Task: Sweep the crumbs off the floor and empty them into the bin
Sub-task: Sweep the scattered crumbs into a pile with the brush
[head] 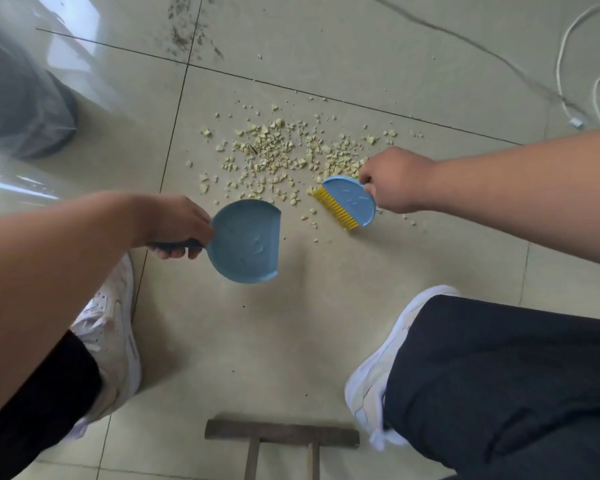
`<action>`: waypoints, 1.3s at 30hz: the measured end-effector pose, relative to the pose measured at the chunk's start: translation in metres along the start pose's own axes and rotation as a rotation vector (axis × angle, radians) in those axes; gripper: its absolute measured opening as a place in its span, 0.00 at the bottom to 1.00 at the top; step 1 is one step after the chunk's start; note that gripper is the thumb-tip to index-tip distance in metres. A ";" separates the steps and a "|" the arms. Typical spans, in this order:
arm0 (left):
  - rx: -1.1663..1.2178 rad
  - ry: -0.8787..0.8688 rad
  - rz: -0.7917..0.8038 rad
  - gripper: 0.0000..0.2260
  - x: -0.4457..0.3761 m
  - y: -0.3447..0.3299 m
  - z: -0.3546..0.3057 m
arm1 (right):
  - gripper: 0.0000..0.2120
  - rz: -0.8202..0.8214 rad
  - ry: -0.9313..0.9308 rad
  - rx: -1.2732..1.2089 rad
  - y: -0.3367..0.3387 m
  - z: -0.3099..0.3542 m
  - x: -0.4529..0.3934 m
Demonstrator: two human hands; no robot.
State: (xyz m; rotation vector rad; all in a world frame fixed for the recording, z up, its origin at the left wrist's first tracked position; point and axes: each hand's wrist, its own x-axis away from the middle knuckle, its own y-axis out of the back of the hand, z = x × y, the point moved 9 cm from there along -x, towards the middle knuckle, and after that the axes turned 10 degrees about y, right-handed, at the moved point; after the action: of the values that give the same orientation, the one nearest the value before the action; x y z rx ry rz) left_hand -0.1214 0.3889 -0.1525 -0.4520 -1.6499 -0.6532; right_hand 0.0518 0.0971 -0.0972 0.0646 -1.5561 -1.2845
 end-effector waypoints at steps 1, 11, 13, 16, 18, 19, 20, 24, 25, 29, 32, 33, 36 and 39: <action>0.011 0.003 0.004 0.07 0.000 0.004 0.008 | 0.10 0.008 0.030 -0.009 0.003 0.014 -0.001; -0.076 0.274 0.032 0.15 -0.003 0.026 0.107 | 0.12 0.135 0.205 -0.202 -0.038 0.162 -0.049; -0.049 0.289 0.023 0.12 -0.007 0.024 0.112 | 0.11 0.129 0.176 -0.226 -0.055 0.170 -0.061; -0.037 0.280 0.030 0.15 -0.011 0.020 0.110 | 0.10 0.132 0.154 -0.205 -0.064 0.158 -0.066; -0.022 0.255 0.036 0.15 -0.012 0.015 0.103 | 0.10 0.148 0.138 -0.171 -0.060 0.134 -0.062; -0.005 0.230 0.041 0.19 -0.013 0.013 0.099 | 0.10 0.148 0.118 -0.151 -0.055 0.117 -0.061; 0.013 0.204 0.039 0.23 -0.014 0.012 0.094 | 0.10 0.146 0.093 -0.129 -0.050 0.098 -0.060; 0.078 0.109 0.011 0.17 -0.014 0.005 0.066 | 0.09 0.115 -0.019 -0.048 -0.032 0.029 -0.052; 0.101 0.091 0.001 0.11 -0.012 0.004 0.060 | 0.08 0.111 -0.047 -0.025 -0.029 0.016 -0.049; 0.125 0.063 -0.007 0.08 -0.008 0.005 0.058 | 0.09 0.087 -0.132 0.016 -0.019 -0.008 -0.039; 0.090 0.134 -0.017 0.07 -0.007 0.018 0.081 | 0.10 0.064 -0.134 -0.028 -0.009 0.006 -0.039; 0.085 0.184 -0.018 0.07 -0.006 0.023 0.094 | 0.10 0.066 -0.114 -0.059 -0.008 0.019 -0.041; 0.113 0.300 -0.005 0.08 -0.003 0.035 0.129 | 0.10 0.093 -0.020 -0.144 -0.013 0.078 -0.049; 0.129 0.351 -0.014 0.09 0.001 0.046 0.151 | 0.11 0.117 0.100 -0.191 -0.028 0.147 -0.067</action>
State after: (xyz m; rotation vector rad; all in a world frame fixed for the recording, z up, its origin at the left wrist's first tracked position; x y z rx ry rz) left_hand -0.2076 0.5216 -0.1590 -0.2179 -1.3529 -0.5943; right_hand -0.0406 0.2255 -0.1410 -0.0817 -1.3275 -1.3109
